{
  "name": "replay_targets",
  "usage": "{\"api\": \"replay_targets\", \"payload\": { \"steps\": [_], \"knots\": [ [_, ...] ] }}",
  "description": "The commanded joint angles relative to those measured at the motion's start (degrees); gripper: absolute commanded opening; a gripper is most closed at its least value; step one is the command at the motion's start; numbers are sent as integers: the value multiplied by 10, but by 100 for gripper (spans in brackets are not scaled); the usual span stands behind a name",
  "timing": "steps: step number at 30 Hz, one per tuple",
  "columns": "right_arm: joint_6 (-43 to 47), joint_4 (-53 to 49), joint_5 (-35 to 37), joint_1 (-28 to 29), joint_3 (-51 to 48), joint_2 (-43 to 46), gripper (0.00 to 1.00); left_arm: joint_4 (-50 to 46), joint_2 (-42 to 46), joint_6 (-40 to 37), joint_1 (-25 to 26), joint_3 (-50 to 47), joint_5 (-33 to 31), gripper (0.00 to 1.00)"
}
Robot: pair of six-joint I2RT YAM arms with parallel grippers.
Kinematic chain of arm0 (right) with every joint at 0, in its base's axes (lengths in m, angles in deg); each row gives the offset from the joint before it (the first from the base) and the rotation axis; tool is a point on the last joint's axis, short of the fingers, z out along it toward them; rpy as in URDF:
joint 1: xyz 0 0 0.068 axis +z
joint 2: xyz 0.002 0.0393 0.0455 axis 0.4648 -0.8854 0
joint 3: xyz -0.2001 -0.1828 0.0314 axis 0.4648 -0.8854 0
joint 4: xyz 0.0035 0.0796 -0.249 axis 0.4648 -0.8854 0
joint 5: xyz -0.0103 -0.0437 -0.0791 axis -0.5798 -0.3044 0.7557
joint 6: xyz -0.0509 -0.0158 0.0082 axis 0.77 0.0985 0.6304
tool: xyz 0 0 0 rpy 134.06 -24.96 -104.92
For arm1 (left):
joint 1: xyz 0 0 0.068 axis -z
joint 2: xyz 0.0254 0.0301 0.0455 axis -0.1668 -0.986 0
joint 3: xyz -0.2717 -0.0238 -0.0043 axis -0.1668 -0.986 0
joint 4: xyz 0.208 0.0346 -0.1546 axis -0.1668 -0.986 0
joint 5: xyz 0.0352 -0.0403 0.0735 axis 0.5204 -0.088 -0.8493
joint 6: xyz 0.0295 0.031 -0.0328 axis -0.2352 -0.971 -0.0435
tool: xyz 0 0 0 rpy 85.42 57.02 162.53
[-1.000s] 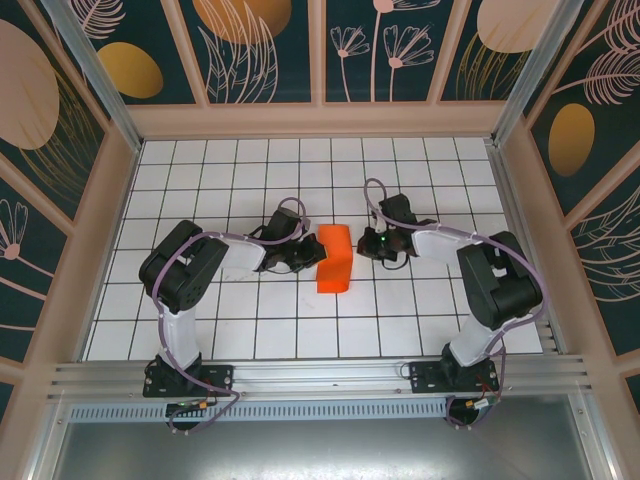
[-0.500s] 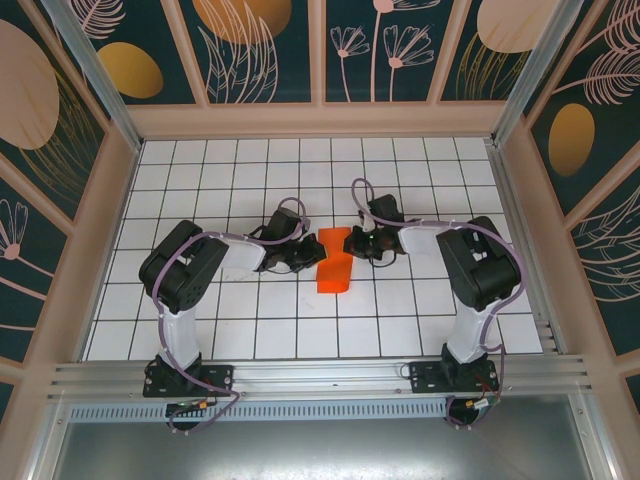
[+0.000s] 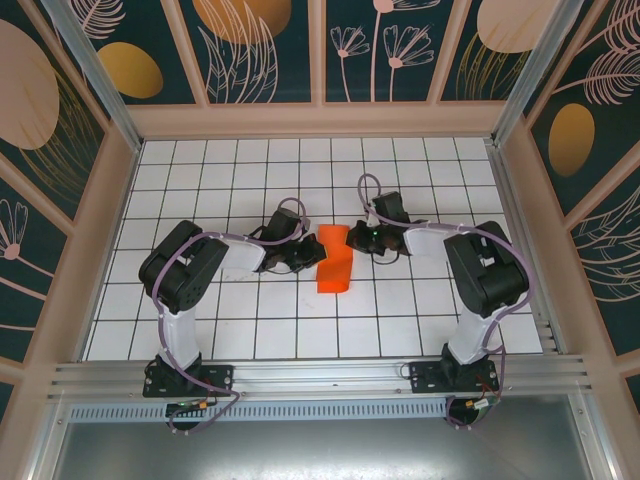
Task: Fold a paper plane with a square sheet of paper (pick it up from the middle)
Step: Fold the square sheet of paper in half at the center of the table.
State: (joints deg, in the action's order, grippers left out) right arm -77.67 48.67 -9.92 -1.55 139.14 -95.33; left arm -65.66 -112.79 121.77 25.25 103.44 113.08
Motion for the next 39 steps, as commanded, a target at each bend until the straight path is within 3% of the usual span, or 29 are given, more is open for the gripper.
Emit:
{"api": "replay_targets", "payload": {
  "steps": [1,12,19,23,28,34,39],
  "knots": [
    [-18,30,-25,11,28,-30,0,-157,-68,-19,2,-47,-98,0],
    [-12,27,-9,-45,33,-92,0,-160,-71,-19,2,-54,-104,0],
    [2,13,28,-92,54,-71,0,-160,-71,-21,2,-53,-104,0],
    [14,-12,32,-91,78,-38,0,-164,-72,-26,2,-44,-103,0],
    [5,-3,-4,-55,41,-16,0,-160,-72,-26,2,-43,-105,0],
    [-10,19,-35,-31,61,-68,0,-161,-66,-29,2,-49,-111,0],
    [-3,8,-18,-42,91,-103,0,-165,-61,-35,2,-52,-112,0]
  ]
}}
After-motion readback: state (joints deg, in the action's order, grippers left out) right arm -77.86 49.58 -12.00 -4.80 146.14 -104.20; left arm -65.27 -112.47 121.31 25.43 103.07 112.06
